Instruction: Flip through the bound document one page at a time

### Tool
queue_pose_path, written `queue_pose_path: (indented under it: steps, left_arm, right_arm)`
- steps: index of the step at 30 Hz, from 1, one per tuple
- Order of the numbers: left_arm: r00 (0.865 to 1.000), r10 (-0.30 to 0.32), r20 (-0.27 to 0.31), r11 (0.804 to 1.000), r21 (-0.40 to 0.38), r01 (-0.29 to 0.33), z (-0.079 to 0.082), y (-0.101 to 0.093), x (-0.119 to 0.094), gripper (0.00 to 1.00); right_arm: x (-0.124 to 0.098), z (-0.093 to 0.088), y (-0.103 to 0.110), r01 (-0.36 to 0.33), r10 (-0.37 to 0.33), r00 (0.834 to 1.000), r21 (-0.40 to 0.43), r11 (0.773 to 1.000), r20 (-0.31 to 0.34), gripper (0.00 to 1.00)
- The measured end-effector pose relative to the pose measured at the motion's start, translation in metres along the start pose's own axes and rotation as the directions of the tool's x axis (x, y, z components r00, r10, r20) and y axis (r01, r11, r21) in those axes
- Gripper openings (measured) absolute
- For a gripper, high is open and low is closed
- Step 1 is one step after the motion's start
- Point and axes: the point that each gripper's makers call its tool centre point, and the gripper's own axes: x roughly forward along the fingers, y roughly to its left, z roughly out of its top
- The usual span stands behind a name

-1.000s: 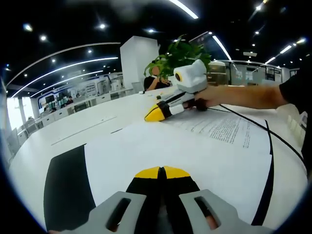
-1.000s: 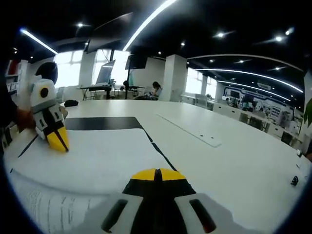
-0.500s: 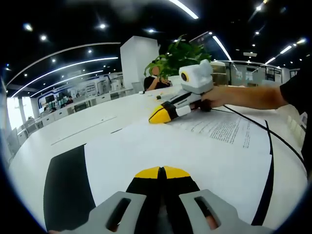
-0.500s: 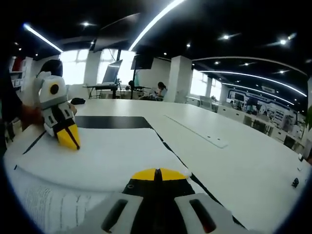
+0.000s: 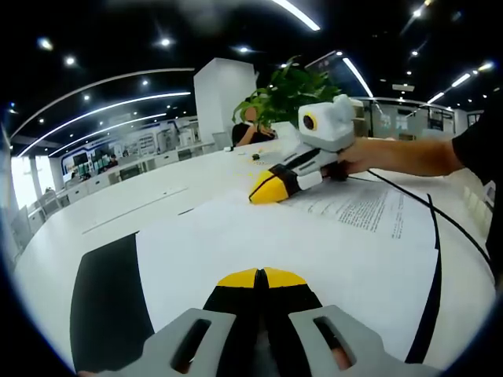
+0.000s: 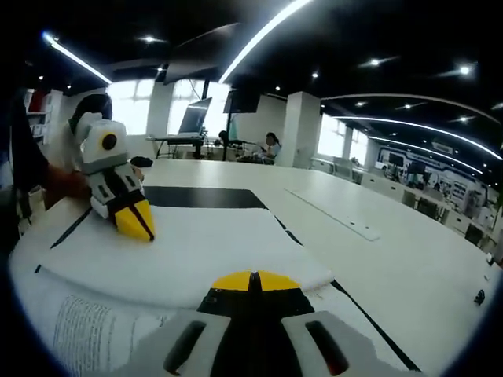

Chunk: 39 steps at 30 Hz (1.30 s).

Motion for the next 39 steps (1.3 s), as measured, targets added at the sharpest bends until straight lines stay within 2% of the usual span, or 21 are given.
queue_pose_path:
  steps: [24,33,39]
  left_arm:
    - [1.000,0.002,0.001,1.000,0.002,-0.002,0.000,0.000,-0.001,0.03]
    - [1.000,0.002,0.002,1.000,0.003,-0.002,0.001,-0.001,-0.001,0.03]
    - [1.000,0.001,0.003,1.000,0.003,-0.001,0.001,-0.001,-0.001,0.03]
  right_arm:
    - [-0.013,0.008,0.042,-0.093,0.093,0.995,-0.040,0.995,0.019,0.03]
    - [-0.020,0.011,0.070,-0.161,0.162,0.986,-0.053,0.986,0.023,0.03]
    - [-0.022,0.011,0.081,-0.178,0.180,0.984,-0.077,0.981,0.013,0.03]
